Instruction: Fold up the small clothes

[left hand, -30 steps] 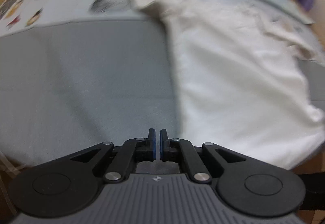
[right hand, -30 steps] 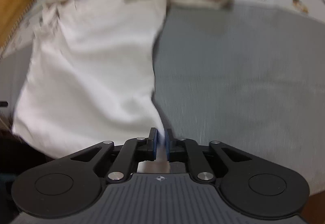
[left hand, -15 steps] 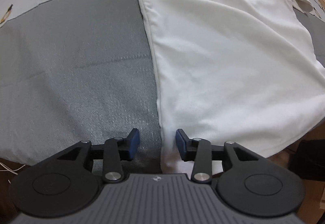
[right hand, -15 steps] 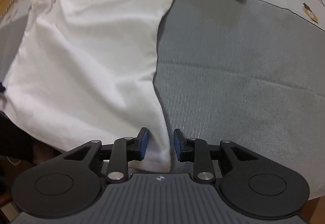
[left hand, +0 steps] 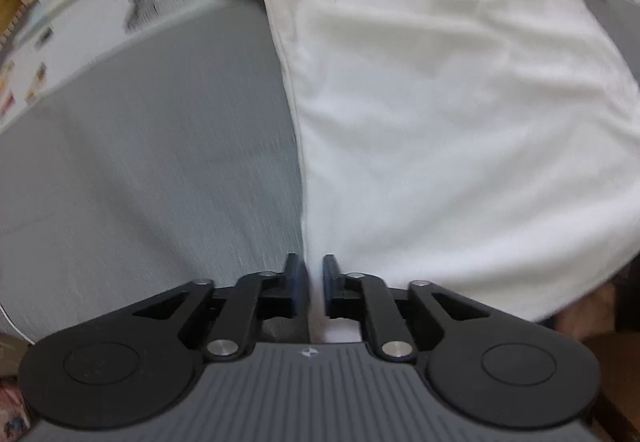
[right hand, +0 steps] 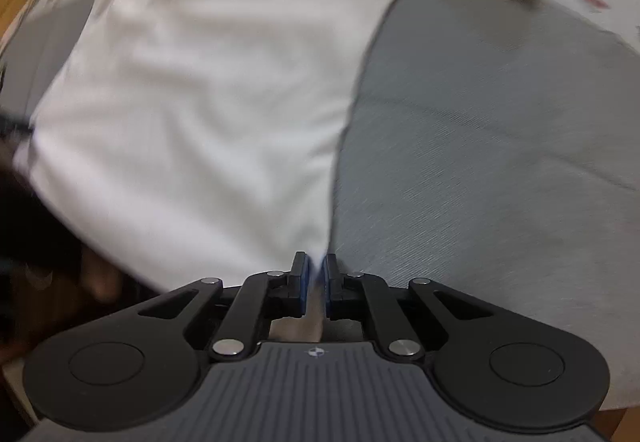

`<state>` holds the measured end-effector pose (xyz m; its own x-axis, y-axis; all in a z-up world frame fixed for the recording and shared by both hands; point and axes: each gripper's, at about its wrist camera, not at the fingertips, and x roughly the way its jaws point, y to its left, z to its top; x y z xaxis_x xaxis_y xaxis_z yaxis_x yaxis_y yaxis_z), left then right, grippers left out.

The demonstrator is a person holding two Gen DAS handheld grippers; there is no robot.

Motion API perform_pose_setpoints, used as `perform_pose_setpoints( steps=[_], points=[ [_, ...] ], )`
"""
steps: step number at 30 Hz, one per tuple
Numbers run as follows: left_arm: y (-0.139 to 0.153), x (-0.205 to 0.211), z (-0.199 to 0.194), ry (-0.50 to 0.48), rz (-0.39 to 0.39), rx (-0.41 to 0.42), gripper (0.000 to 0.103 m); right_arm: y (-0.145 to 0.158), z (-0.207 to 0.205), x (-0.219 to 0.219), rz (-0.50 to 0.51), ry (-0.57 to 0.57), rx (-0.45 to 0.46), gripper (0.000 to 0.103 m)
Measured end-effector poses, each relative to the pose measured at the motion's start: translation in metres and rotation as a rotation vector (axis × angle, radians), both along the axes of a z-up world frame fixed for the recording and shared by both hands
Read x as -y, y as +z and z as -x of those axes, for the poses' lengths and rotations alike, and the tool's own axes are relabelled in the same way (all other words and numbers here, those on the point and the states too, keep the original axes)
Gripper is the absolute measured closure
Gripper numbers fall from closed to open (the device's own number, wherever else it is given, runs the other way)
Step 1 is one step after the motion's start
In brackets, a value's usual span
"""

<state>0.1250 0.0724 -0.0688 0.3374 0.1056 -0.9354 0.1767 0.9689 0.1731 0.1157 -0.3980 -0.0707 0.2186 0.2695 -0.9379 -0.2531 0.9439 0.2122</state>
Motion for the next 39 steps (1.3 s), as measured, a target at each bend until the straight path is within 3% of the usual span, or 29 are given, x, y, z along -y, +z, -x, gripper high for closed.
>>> perform_pose_setpoints(
  steps=[2,4,6,7,9,11,14,16,20,24,29,35,39],
  points=[
    [0.011,0.002,0.000,0.007,0.028,0.059,0.079,0.013,-0.004,0.015,-0.027,-0.094,0.067,0.087],
    [0.013,0.008,-0.005,-0.008,0.072,0.075,0.079,0.024,-0.006,0.026,-0.036,-0.181,0.140,0.070],
    [0.004,0.019,-0.006,-0.039,0.094,0.026,0.074,0.033,-0.009,0.029,-0.019,-0.216,0.226,0.069],
    [-0.007,0.025,-0.004,-0.064,0.078,-0.031,0.065,0.036,-0.010,0.028,-0.009,-0.220,0.266,0.069],
    [-0.021,0.037,0.001,-0.109,-0.001,-0.082,0.064,0.045,-0.011,0.024,-0.001,-0.227,0.350,0.069],
    [-0.013,0.042,0.003,-0.110,-0.008,-0.036,0.064,0.052,-0.014,0.023,-0.005,-0.246,0.408,0.069],
    [0.010,0.041,0.000,-0.066,0.052,0.049,0.061,0.061,-0.022,0.023,-0.024,-0.286,0.459,0.057],
    [0.024,0.045,-0.003,-0.054,0.064,0.104,0.051,0.063,-0.028,0.019,-0.012,-0.299,0.475,0.053],
    [0.043,0.061,-0.009,-0.056,0.052,0.210,0.037,0.070,-0.038,0.010,0.019,-0.315,0.517,0.053],
    [0.065,0.077,-0.016,-0.051,0.064,0.300,0.017,0.084,-0.049,0.003,0.038,-0.350,0.577,0.052],
    [0.086,0.101,-0.022,-0.065,0.037,0.339,0.017,0.087,-0.070,-0.011,0.196,-0.398,0.563,0.046],
    [0.133,0.128,-0.061,-0.129,0.113,0.413,0.022,0.090,-0.094,-0.044,0.237,-0.311,0.586,0.048],
    [0.151,0.146,-0.103,-0.201,0.164,0.438,0.048,0.087,-0.116,-0.066,0.224,-0.255,0.572,0.051]
  ],
)
